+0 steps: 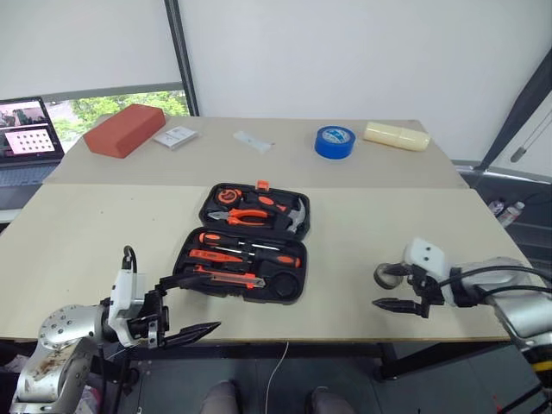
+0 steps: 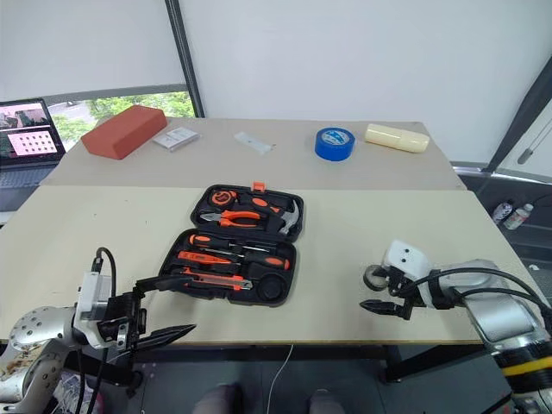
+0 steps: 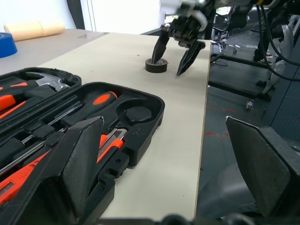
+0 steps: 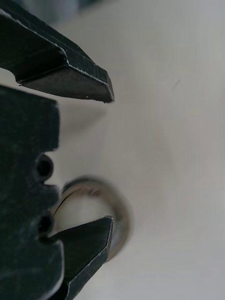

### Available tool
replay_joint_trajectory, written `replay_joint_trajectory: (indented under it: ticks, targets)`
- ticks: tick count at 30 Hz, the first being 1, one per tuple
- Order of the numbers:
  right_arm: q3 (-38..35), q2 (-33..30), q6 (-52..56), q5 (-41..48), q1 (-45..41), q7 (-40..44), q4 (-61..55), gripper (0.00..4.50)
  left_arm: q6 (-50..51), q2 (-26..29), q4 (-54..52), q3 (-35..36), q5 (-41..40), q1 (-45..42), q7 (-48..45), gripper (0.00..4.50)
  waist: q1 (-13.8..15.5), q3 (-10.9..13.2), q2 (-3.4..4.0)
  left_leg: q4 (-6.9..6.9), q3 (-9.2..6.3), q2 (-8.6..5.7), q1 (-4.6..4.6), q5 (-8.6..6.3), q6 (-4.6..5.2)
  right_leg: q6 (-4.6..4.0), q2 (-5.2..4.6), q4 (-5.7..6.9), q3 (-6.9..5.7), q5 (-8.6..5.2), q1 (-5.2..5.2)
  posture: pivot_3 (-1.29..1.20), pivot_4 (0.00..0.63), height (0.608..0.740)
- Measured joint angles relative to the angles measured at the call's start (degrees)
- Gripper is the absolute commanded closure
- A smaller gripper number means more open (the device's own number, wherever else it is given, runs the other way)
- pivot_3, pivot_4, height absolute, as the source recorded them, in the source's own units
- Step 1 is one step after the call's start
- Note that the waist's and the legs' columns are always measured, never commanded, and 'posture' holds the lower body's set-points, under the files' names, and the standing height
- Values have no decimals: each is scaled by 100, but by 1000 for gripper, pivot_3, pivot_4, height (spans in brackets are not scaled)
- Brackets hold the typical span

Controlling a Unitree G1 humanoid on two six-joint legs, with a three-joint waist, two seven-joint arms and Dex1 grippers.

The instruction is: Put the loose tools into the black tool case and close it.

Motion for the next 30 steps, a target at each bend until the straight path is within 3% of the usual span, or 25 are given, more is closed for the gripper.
replay_joint_trajectory:
  ticks: [1, 12, 17, 21, 30]
  targets:
    - [105, 3, 1, -78, -144, 7, 74, 683, -3, 1, -19, 0, 0, 13, 1, 0, 0, 0, -1, 1, -1, 0, 0, 0, 0, 0, 1, 2, -1, -1, 0, 0, 150, 740]
    - [400, 384, -350, -397, -851, 318, 651, 4472, -4, 1, -113, 10, -1, 137, 186, 0, -31, 3, -1, 23, 1, 0, 4, 0, 0, 4, -2, 9, 1, -32, 5, 0, 150, 740]
    - [379, 1020, 49, 400, -1286, 803, 83, 4472, -9, -29, -193, 157, -9, 272, 414, 0, -99, 5, -1, 15, 0, 8, 8, 1, 0, 32, 7, 23, 2, -12, 1, 0, 150, 740]
    - [657, 1592, 750, 1154, -1678, 1110, -896, 4472, -15, -43, -260, 285, -13, 436, 534, 0, -81, 6, 1, 11, -1, 15, 7, 0, -1, -8, 12, 25, -1, 3, -2, 0, 150, 740]
    - [1738, 1865, 1158, 694, -1899, 889, -1070, 4472, -30, -59, -419, 397, -12, 733, 675, 0, -12, 7, -5, 18, 11, 13, 4, -26, -43, -60, -1, 27, -6, -9, -41, 0, 150, 740]
